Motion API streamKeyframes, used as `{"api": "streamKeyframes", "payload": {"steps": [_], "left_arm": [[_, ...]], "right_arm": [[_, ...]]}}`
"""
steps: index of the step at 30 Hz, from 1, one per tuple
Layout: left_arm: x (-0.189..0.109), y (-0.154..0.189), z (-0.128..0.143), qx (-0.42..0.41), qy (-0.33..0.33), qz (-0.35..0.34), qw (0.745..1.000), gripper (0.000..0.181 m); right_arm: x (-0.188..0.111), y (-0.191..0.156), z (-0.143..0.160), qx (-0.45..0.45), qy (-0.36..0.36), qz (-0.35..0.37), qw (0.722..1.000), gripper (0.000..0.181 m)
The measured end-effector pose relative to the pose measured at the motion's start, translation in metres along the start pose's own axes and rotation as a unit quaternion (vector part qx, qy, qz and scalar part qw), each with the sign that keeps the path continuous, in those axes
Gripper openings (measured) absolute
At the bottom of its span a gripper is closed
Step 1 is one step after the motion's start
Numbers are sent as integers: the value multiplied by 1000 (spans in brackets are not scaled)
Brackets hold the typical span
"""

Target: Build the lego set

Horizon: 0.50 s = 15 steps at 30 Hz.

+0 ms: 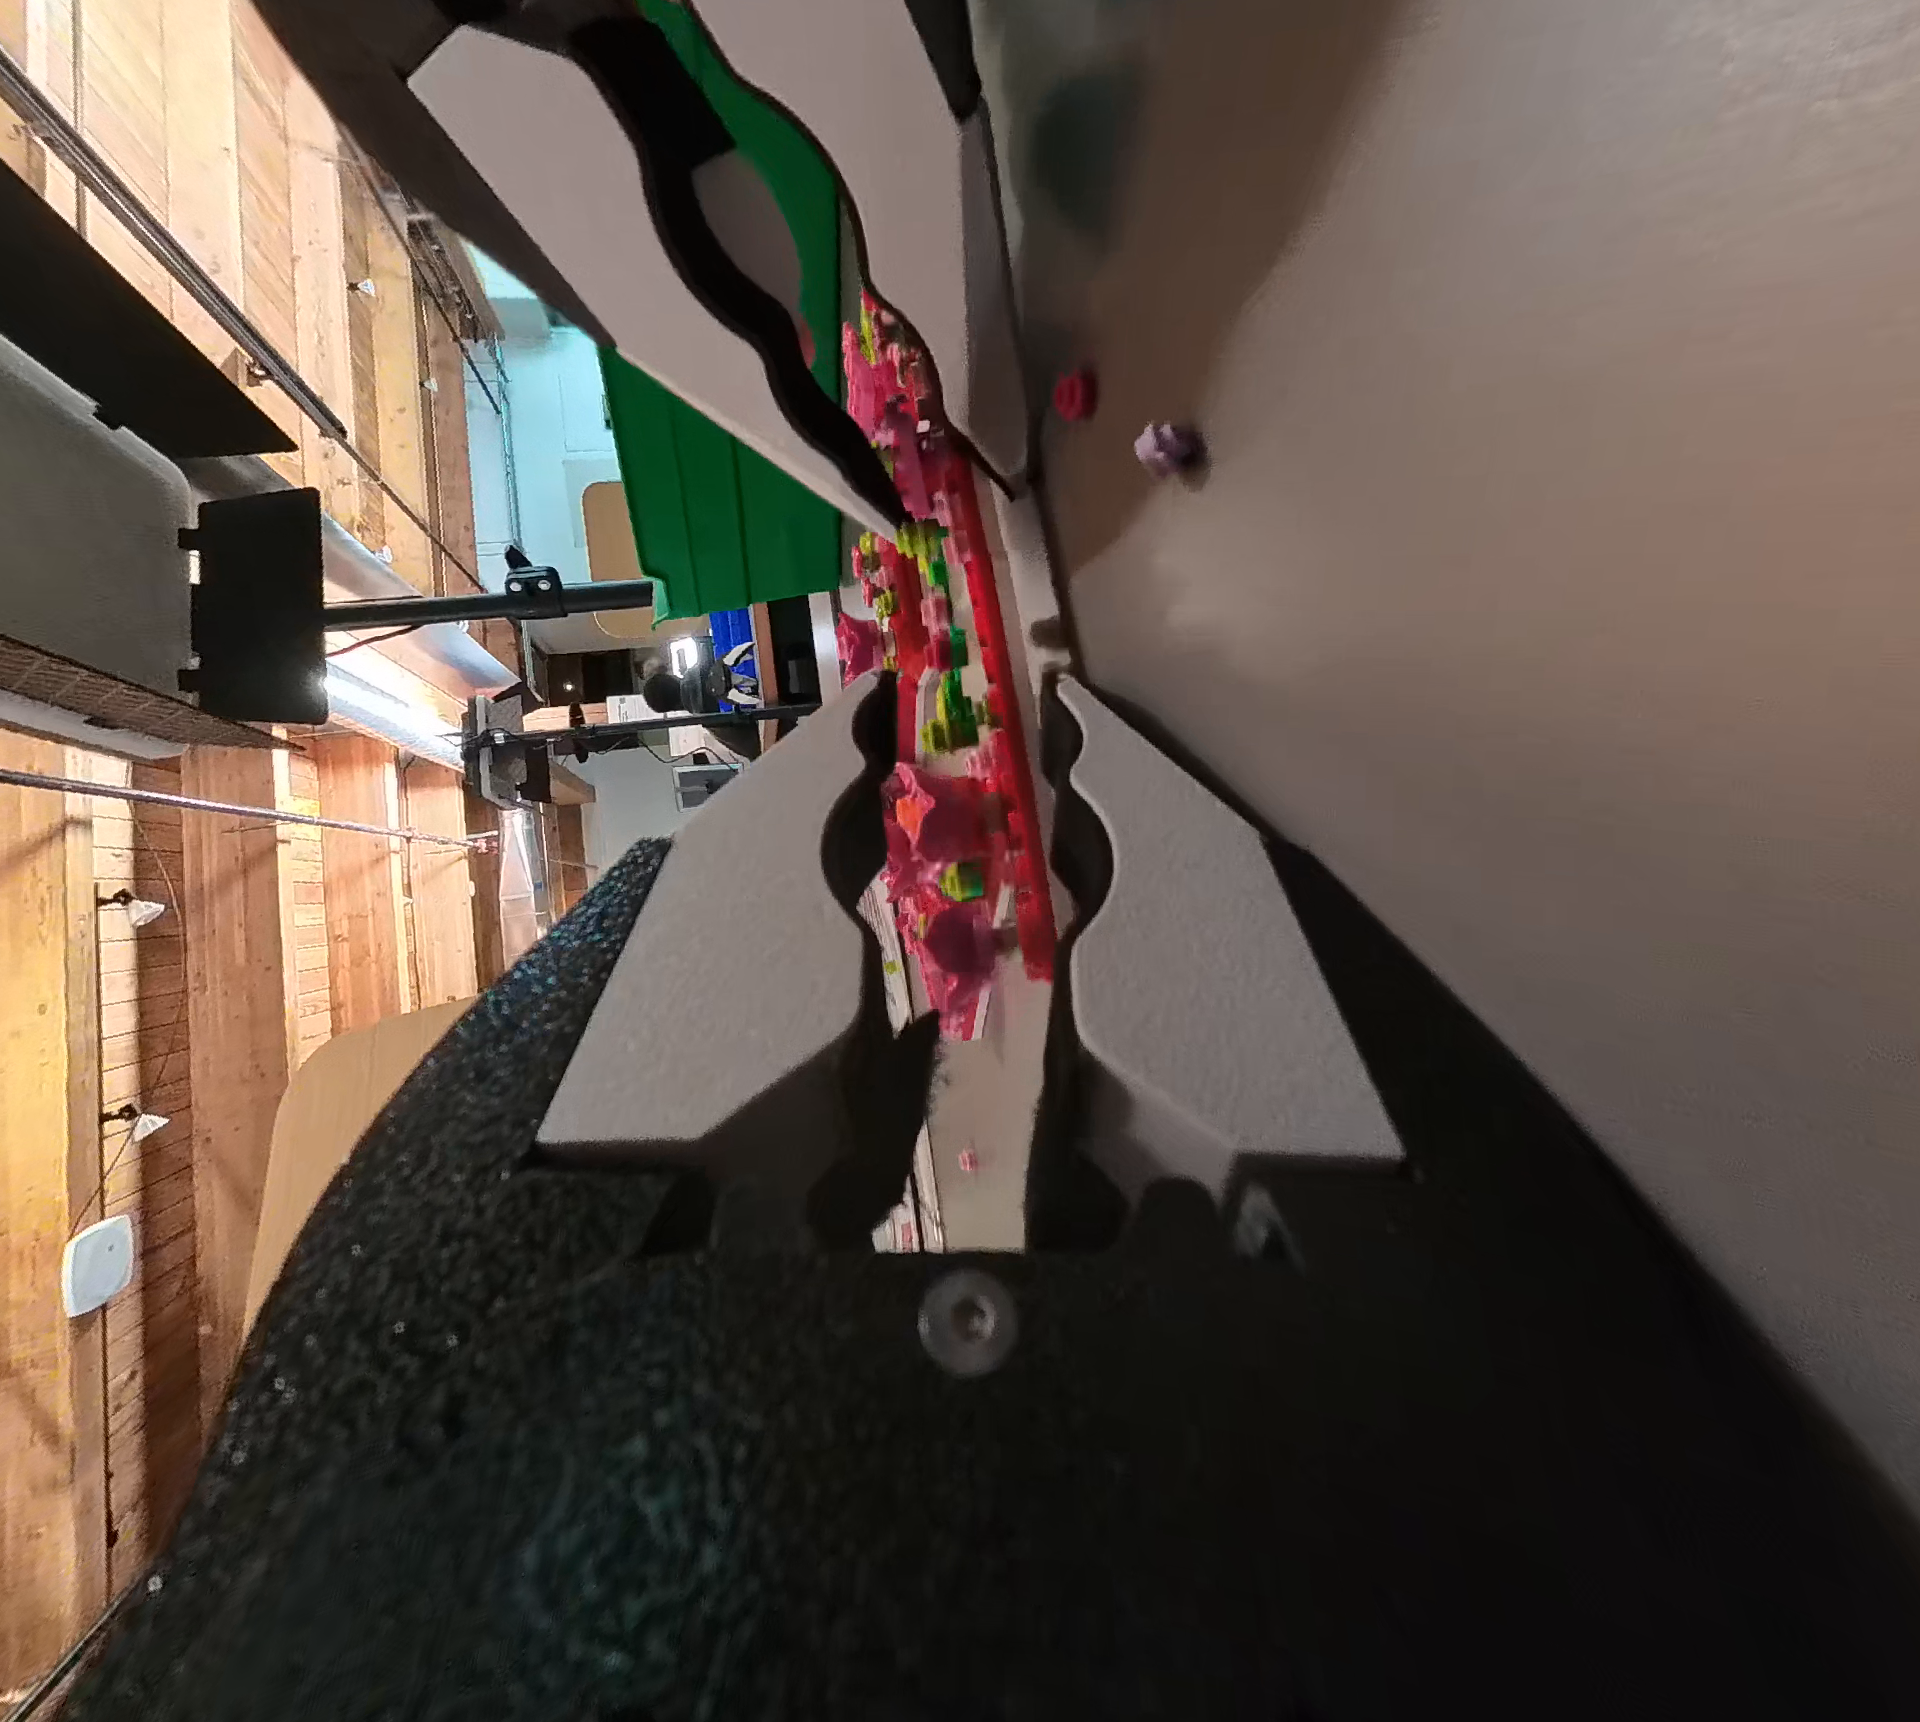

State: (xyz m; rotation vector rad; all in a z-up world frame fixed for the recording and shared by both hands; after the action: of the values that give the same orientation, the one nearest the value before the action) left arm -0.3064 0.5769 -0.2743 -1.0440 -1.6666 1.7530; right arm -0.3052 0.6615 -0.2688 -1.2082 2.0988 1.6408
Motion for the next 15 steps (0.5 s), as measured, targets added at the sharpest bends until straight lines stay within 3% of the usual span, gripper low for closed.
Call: {"api": "streamKeyframes", "payload": {"steps": [8, 15], "left_arm": [[-9, -6, -9, -70, 25, 27, 997, 36], [-23, -17, -1, -225, 20, 50, 973, 45]], "right_arm": [[-8, 1, 10, 17, -15, 9, 1000, 26], [-25, 1, 10, 110, 24, -62, 992, 48]]}}
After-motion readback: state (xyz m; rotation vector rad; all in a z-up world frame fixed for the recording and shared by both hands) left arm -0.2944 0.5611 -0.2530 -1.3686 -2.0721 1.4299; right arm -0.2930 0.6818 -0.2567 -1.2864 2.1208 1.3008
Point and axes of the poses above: each gripper's, where its closed fingertips meet, x out along the fingers, z out of its underside, y = z × x across the jaws, the point moved 4 cm from there along -x, back along the fingers, and after that the axes turned 5 degrees about -z, right-handed, at the moved point
